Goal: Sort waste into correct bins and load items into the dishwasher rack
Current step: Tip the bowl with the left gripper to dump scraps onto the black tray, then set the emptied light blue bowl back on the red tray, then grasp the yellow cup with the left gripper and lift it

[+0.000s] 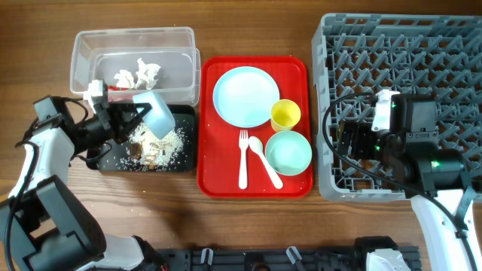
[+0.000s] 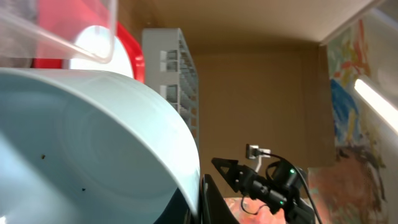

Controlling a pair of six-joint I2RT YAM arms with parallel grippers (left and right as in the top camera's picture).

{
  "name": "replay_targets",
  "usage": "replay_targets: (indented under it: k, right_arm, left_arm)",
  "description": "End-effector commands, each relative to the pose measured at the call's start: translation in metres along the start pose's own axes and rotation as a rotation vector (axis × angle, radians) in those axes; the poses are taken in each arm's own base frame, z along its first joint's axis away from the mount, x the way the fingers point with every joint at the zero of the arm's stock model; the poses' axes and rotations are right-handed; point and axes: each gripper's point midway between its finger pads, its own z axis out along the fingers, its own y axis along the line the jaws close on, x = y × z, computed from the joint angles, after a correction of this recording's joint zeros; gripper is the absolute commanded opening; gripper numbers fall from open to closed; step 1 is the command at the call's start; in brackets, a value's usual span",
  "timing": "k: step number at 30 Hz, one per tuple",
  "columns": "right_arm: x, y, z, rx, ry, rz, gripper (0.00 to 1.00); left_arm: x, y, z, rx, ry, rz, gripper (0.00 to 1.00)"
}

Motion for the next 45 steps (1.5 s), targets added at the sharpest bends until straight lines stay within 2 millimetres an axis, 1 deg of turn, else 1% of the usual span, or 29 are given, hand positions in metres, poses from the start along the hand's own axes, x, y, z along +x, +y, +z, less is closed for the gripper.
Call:
replay_targets:
  k: [1, 4, 6, 8, 10, 12, 13, 14, 16, 18, 19, 22, 23, 24, 25, 26, 28, 29, 30, 31, 32, 34, 36, 38, 39, 40, 41, 43, 45]
  right_arm:
    - [-0.007, 0.004, -0.006, -0.019, -0.023, 0.01, 0.99]
    - [-0.007, 0.004, -0.006, -0.019, -0.023, 0.01, 1.0]
    - [-0.007, 0.004, -0.006, -0.019, -0.023, 0.01, 1.0]
    - [-0.008, 0.004, -0.006, -0.019, -0.024, 0.011, 1.0]
    - [-0.008, 0.004, -0.006, -0.019, -0.024, 0.011, 1.0]
    - [-0.008, 0.004, -0.006, -0.019, -0.024, 0.01, 1.0]
    - [-0.008, 0.004, -0.006, -0.019, -0.024, 0.01, 0.99]
    - [-0.007, 0.004, -0.006, -0.019, -0.024, 0.01, 1.0]
    - [-0.007, 0.004, -0.006, -0.019, -0.023, 0.01, 1.0]
    - [-0.007, 0.004, -0.006, -0.019, -0.021, 0.01, 1.0]
    - [-0.006, 0.004, -0.006, -0.019, -0.018, 0.011, 1.0]
    - [-0.006, 0.004, -0.006, -0.018, -0.016, 0.011, 1.0]
    - [-0.006, 0.004, -0.006, -0.018, -0.016, 0.01, 1.0]
    - [-0.005, 0.004, -0.006, -0.018, -0.015, 0.01, 1.0]
    - [-0.005, 0.004, -0.006, -0.018, -0.016, 0.01, 1.0]
    - [-0.006, 0.004, -0.006, -0.018, -0.016, 0.01, 1.0]
    - [-0.006, 0.004, -0.006, -0.018, -0.018, 0.01, 1.0]
    - [-0.006, 0.004, -0.006, -0.019, -0.019, 0.01, 1.0]
    - [-0.007, 0.004, -0.006, -0.019, -0.02, 0.01, 1.0]
    - [-0.006, 0.004, -0.006, -0.019, -0.019, 0.01, 1.0]
    - [-0.006, 0.004, -0.006, -0.019, -0.019, 0.011, 1.0]
    - [-0.006, 0.004, -0.006, -0.019, -0.019, 0.011, 1.0]
    - [-0.006, 0.004, -0.006, -0.019, -0.019, 0.011, 1.0]
    - [-0.006, 0.004, -0.006, -0.019, -0.019, 0.011, 1.0]
    - [-0.006, 0.004, -0.006, -0.019, -0.019, 0.011, 1.0]
    - [-0.006, 0.004, -0.006, -0.019, -0.019, 0.011, 1.0]
    - [-0.006, 0.004, -0.006, -0.019, -0.019, 0.011, 1.0]
    - [-0.006, 0.004, -0.006, -0.019, -0.019, 0.011, 1.0]
    - [-0.006, 0.004, -0.006, -0.019, -0.019, 0.011, 1.0]
  left_arm:
    - [0.002, -0.003, 0.003, -0.016, 0.011, 0.014, 0.04]
    - [0.019, -0.018, 0.025, -0.026, 0.088, 0.088, 0.04]
    - [0.034, -0.015, 0.044, -0.192, 0.137, 0.149, 0.04]
    - [0.052, -0.009, 0.066, -0.34, 0.2, 0.258, 0.04]
    - [0.072, 0.015, 0.088, -0.559, 0.262, 0.338, 0.04]
    - [0.093, 0.032, 0.109, -0.68, 0.337, 0.443, 0.04]
    - [0.107, 0.045, 0.127, -0.769, 0.372, 0.52, 0.04]
    - [0.111, 0.055, 0.135, -0.844, 0.362, 0.544, 0.04]
    - [0.121, 0.073, 0.153, -0.936, 0.351, 0.589, 0.04]
    - [0.141, 0.09, 0.175, -0.943, 0.41, 0.639, 0.05]
    - [0.143, 0.094, 0.176, -0.952, 0.419, 0.645, 0.05]
    - [0.141, 0.1, 0.175, -0.992, 0.399, 0.637, 0.12]
    - [0.141, 0.1, 0.174, -0.992, 0.399, 0.637, 0.17]
    - [0.141, 0.099, 0.174, -0.99, 0.399, 0.637, 0.26]
    - [0.141, 0.095, 0.175, -0.986, 0.395, 0.641, 0.31]
    - [0.135, 0.077, 0.181, -0.961, 0.375, 0.665, 0.47]
    - [0.117, 0.036, 0.204, -0.882, 0.305, 0.72, 0.5]
    - [0.106, 0.013, 0.219, -0.821, 0.25, 0.758, 0.57]
    - [0.099, 0.0, 0.231, -0.765, 0.2, 0.79, 0.58]
    - [0.092, -0.006, 0.243, -0.722, 0.163, 0.804, 0.59]
    - [0.089, -0.006, 0.252, -0.697, 0.142, 0.789, 0.6]
    - [0.086, 0.006, 0.263, -0.687, 0.136, 0.769, 0.59]
    - [0.086, 0.036, 0.271, -0.726, 0.151, 0.709, 0.58]
    - [0.093, 0.067, 0.276, -0.758, 0.199, 0.667, 0.52]
    - [0.096, 0.075, 0.277, -0.767, 0.214, 0.659, 0.49]
    - [0.098, 0.08, 0.278, -0.771, 0.226, 0.655, 0.42]
    - [0.1, 0.084, 0.279, -0.774, 0.235, 0.651, 0.4]
    - [0.107, 0.088, 0.281, -0.77, 0.26, 0.643, 0.3]
    - [0.11, 0.09, 0.282, -0.77, 0.269, 0.644, 0.16]
